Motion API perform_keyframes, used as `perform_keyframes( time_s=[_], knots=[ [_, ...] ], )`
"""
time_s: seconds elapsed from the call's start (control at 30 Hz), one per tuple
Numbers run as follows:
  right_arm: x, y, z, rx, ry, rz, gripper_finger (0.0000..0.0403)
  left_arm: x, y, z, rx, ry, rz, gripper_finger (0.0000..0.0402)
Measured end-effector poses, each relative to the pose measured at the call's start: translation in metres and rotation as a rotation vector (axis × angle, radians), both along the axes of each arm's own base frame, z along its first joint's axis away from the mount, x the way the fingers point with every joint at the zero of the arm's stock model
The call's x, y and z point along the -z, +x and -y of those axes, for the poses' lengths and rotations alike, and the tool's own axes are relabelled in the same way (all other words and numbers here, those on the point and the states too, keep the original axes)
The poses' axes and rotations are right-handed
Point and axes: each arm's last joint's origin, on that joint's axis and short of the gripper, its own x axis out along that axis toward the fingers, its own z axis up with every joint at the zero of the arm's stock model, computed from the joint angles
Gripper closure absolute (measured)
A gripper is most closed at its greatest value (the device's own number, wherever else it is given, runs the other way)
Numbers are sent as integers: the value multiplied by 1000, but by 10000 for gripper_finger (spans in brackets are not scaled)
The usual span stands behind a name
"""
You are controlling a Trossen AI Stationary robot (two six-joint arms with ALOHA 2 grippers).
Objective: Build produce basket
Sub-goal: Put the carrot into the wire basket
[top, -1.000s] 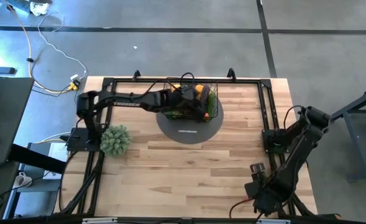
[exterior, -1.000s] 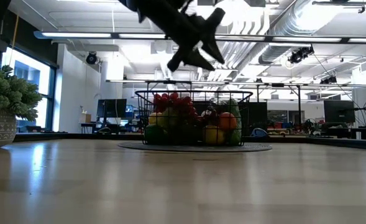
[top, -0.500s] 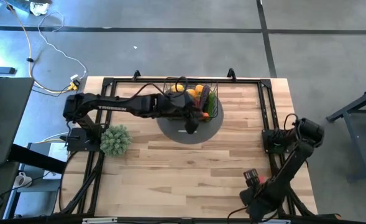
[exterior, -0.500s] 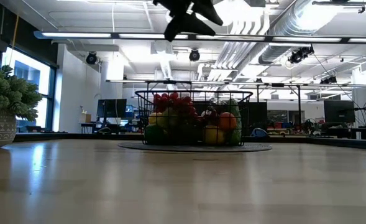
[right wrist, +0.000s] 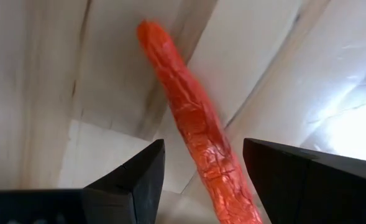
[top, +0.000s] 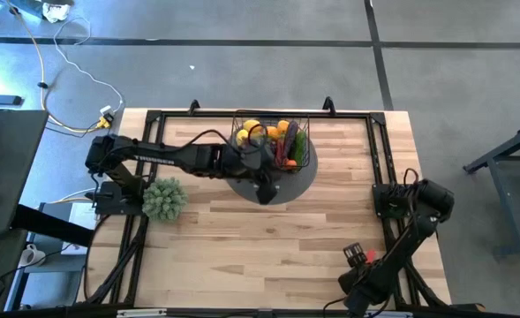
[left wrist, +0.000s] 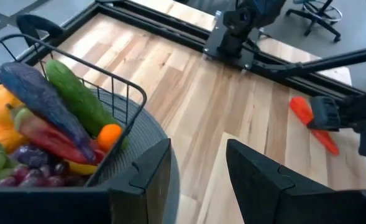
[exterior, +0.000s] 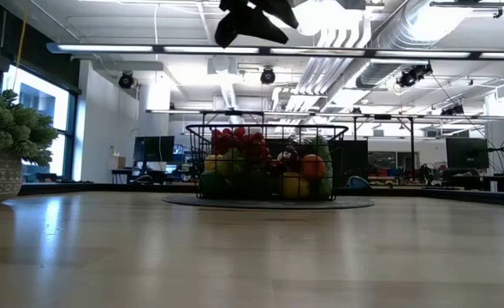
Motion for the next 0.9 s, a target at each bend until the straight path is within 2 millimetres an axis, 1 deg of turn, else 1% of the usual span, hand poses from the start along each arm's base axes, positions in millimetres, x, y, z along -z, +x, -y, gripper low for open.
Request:
perform_keyframes(
  time_s=[0.2, 0.43, 0.57, 0.63, 0.8, 0.9],
  knots=[
    [9, 1, -3, -13, 12, -41, 215, 0, 1, 10, 26, 1, -2, 258],
    [11, 7, -1, 14, 29, -55, 263, 1, 0, 18, 47, 0, -12, 258],
    [11, 13, 3, 41, 37, -68, 293, -4, -8, 19, 50, -2, -42, 258],
    [12, 16, 5, 54, 41, -74, 312, -7, -16, 19, 50, -2, -70, 258],
    [12, 22, 9, 110, 42, -83, 365, -20, -29, 19, 54, 63, -77, 258],
    [11, 24, 11, 164, 36, -82, 389, -26, -34, 18, 47, 75, -68, 258]
  ],
)
